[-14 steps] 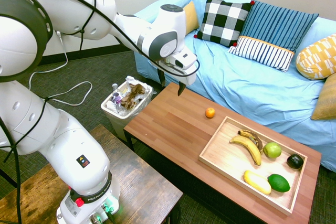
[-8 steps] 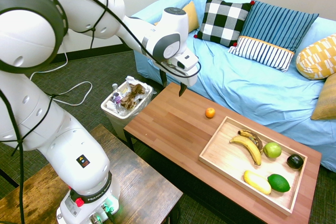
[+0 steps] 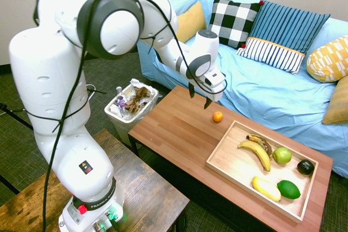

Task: Put the tangerine in the tray

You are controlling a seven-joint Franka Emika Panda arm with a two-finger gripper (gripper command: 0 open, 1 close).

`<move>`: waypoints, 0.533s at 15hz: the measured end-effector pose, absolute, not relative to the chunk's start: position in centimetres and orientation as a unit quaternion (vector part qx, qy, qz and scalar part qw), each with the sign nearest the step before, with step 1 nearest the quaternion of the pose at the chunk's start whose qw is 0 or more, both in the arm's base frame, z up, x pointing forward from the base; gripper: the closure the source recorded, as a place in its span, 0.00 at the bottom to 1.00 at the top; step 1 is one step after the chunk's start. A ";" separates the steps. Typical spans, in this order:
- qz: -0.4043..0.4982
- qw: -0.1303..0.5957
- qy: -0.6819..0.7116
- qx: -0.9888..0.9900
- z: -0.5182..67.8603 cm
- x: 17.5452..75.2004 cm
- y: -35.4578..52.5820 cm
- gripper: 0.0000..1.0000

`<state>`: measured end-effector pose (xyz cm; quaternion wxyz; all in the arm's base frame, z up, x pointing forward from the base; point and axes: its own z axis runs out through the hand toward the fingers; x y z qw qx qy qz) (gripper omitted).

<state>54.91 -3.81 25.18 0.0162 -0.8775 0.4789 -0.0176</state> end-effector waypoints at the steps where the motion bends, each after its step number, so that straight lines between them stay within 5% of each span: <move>1: -0.014 0.013 0.483 -0.875 23.8 56.0 -4.3 0.00; 8: 0.015 0.009 0.523 -0.852 14.8 62.0 -7.4 0.00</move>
